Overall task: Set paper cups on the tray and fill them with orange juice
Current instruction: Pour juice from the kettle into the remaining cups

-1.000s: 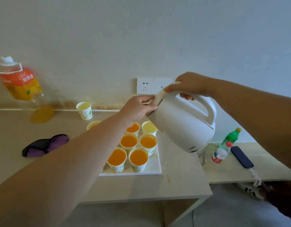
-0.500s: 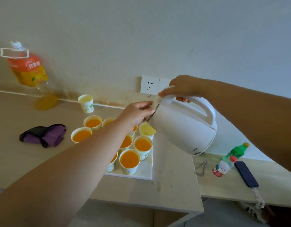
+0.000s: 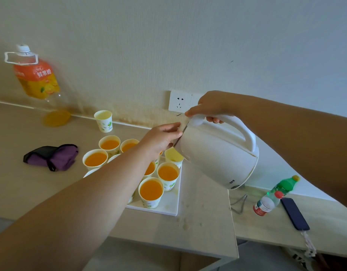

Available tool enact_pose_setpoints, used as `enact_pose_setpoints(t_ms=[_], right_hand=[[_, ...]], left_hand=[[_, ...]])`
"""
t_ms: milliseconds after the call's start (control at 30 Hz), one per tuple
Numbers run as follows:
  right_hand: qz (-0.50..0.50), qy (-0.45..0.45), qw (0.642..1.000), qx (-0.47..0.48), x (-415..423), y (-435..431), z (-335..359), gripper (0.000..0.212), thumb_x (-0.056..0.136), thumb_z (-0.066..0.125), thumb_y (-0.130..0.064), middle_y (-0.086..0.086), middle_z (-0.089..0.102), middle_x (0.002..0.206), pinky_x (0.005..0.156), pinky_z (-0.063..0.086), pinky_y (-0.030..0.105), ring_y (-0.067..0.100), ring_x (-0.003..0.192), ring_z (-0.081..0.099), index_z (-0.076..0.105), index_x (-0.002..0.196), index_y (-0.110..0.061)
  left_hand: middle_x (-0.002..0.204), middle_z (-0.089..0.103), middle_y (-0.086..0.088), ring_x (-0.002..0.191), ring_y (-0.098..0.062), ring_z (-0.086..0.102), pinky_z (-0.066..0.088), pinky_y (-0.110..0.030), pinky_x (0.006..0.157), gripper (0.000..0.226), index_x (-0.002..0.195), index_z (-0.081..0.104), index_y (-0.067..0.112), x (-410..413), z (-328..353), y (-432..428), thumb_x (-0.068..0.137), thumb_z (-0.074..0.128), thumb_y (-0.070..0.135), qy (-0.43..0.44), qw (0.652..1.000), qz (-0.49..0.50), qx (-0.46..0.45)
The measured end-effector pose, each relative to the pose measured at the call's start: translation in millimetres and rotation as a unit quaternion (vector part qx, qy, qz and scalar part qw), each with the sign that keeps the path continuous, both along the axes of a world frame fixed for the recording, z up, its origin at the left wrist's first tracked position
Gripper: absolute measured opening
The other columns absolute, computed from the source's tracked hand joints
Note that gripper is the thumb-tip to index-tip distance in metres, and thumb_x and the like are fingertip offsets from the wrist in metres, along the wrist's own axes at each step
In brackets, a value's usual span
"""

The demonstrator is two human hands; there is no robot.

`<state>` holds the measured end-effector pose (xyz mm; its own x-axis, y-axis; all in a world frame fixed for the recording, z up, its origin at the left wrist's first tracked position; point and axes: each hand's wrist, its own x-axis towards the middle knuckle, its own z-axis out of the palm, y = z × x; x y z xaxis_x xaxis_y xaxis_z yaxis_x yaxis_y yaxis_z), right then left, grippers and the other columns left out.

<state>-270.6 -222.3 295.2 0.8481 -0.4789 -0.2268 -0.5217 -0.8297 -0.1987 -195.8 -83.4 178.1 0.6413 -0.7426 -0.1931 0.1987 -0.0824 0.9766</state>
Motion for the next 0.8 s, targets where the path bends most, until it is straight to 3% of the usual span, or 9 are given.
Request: enact_pose_setpoints(t_ms=[233,367,567,800], right_hand=[[-0.012,0.015,1.0,-0.012,9,2,-2,0.05,0.084,0.057,-0.055,0.005,0.055,0.053,0.053,0.04,0.025,0.018,0.043,0.05,0.055,0.064,-0.009],[-0.018,0.014,1.0,-0.016,12,3,-1,0.05,0.083,0.058,-0.055,0.004,0.053,0.05,0.052,0.041,0.025,0.017,0.041,0.048,0.054,0.061,-0.01],[-0.017,0.016,0.999,-0.028,15,5,2,0.05,0.083,0.058,-0.054,0.005,0.053,0.05,0.051,0.039,0.025,0.017,0.041,0.049,0.054,0.058,-0.01],[-0.014,0.021,0.999,-0.043,15,6,6,0.05,0.084,0.058,-0.052,0.004,0.052,0.049,0.051,0.039,0.025,0.017,0.039,0.048,0.054,0.058,-0.01]], left_hand=[[0.129,0.061,-0.002,0.117,-0.017,0.056,0.045,-0.03,0.095,0.044,0.133,0.056,0.015,1,-1,1,0.09,0.063,0.007,0.036,0.999,0.004,-0.009],[0.131,0.06,-0.004,0.121,-0.018,0.055,0.041,-0.037,0.107,0.044,0.132,0.057,0.014,2,-1,-2,0.089,0.063,0.006,0.054,0.998,0.016,-0.009],[0.128,0.062,-0.005,0.117,-0.018,0.057,0.044,-0.034,0.1,0.043,0.131,0.057,0.013,3,-1,-4,0.09,0.062,0.004,0.083,0.996,0.021,-0.027],[0.127,0.063,-0.006,0.118,-0.019,0.057,0.044,-0.036,0.103,0.043,0.132,0.057,0.012,4,-2,-9,0.09,0.062,0.005,0.095,0.995,0.02,-0.037]])
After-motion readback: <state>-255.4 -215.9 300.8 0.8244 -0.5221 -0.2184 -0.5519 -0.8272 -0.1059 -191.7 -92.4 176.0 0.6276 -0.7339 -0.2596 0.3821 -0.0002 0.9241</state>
